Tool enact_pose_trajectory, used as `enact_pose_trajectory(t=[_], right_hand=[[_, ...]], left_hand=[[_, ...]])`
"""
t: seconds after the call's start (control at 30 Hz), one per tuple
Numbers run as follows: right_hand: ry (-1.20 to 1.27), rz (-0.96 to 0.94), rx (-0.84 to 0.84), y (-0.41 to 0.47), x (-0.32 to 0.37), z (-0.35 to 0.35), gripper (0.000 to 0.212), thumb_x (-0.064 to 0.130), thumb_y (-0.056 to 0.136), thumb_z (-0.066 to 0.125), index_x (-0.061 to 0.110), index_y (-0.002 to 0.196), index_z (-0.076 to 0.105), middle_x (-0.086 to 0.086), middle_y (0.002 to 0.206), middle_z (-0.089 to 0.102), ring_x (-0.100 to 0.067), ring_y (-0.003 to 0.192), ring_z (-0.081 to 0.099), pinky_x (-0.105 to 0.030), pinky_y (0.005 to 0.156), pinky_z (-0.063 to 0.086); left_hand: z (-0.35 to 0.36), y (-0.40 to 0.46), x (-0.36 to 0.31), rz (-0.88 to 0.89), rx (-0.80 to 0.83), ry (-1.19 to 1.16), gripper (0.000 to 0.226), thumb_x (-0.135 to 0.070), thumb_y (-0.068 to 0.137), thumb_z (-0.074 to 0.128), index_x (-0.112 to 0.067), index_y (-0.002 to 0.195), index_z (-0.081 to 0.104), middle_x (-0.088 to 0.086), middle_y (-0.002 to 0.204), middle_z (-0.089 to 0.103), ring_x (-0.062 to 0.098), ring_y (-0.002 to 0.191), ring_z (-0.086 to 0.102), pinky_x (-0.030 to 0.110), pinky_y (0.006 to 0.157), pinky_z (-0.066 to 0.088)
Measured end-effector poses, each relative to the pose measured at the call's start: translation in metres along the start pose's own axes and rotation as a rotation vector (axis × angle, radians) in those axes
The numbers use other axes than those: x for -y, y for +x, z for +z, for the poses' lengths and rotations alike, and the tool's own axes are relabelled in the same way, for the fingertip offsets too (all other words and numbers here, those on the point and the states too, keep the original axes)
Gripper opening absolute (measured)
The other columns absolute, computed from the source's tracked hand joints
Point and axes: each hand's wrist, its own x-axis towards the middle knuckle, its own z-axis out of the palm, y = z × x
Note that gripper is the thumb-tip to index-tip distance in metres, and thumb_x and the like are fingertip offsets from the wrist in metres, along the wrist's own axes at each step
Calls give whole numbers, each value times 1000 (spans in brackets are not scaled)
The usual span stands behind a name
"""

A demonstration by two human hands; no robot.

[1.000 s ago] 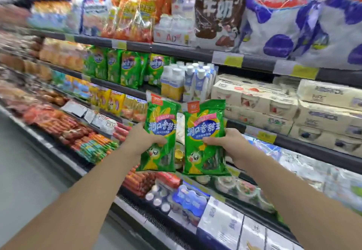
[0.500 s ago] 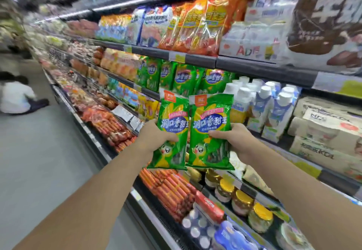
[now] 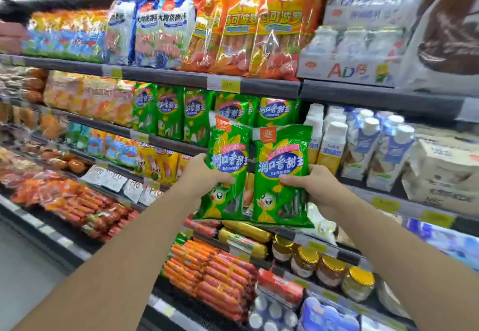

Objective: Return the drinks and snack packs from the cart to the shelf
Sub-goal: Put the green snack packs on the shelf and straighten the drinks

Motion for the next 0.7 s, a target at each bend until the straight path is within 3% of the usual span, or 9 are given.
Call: enact_pose_trajectory(t=[0.13, 0.27, 0.37, 0.43, 0.5, 0.57, 0.63, 0.7], right_hand=[[-16, 8, -66, -4, 9, -14, 32, 14, 79, 82, 3, 107, 70, -12, 100, 79, -31, 98, 74, -54, 100, 52], [-17, 2, -81, -8, 12, -31, 32, 15, 81, 81, 6, 109, 70, -9, 100, 79, -29, 99, 74, -53, 101, 51], [-16, 14, -70, -11, 8, -41, 34, 20, 80, 83, 9, 110, 70, -6, 103, 79, -26, 102, 73, -52, 102, 50], [-4, 19, -59, -12, 6, -46, 36, 20, 79, 83, 10, 111, 70, -5, 104, 79, -25, 104, 73, -51, 103, 50], [18, 22, -47, -14, 6, -49, 35, 18, 80, 82, 9, 111, 70, -5, 104, 79, -24, 103, 73, -50, 102, 51], [27, 20, -36, -17, 8, -49, 34, 18, 81, 81, 9, 111, 70, -4, 104, 79, -22, 102, 74, -45, 100, 52], [34, 9, -29, -17, 11, -47, 33, 17, 82, 80, 8, 112, 70, -3, 105, 79, -19, 101, 74, -39, 97, 52], [38, 6, -43, -15, 13, -44, 35, 17, 81, 81, 8, 113, 69, -3, 105, 79, -17, 102, 74, -38, 100, 51]], left_hand=[[15, 27, -15, -8, 74, -69, 112, -21, 66, 91, -15, 155, 25, 9, 159, 32, 33, 141, 36, 51, 112, 33], [35, 60, -28, -31, 170, -103, 114, -34, 55, 94, -16, 150, 35, 10, 153, 43, 34, 137, 41, 57, 111, 32], [52, 73, -41, -37, 177, -130, 103, -22, 75, 86, -14, 156, 23, 9, 157, 35, 33, 142, 34, 53, 112, 28], [60, 80, -49, -38, 185, -123, 95, -19, 78, 84, -12, 153, 27, 8, 148, 43, 32, 137, 40, 51, 110, 32], [67, 90, -55, -15, 156, -120, 90, -26, 65, 92, -11, 138, 42, 7, 133, 56, 30, 123, 53, 46, 104, 40], [74, 105, -60, 29, 148, -127, 108, -30, 51, 97, -9, 142, 42, 9, 129, 63, 31, 118, 59, 55, 105, 42], [81, 119, -65, 71, 112, -127, 100, -22, 64, 91, -12, 148, 38, 11, 133, 60, 33, 120, 59, 57, 106, 42], [90, 128, -72, 122, 39, -114, 92, -14, 77, 84, -14, 152, 32, 10, 140, 53, 33, 118, 59, 50, 99, 48]])
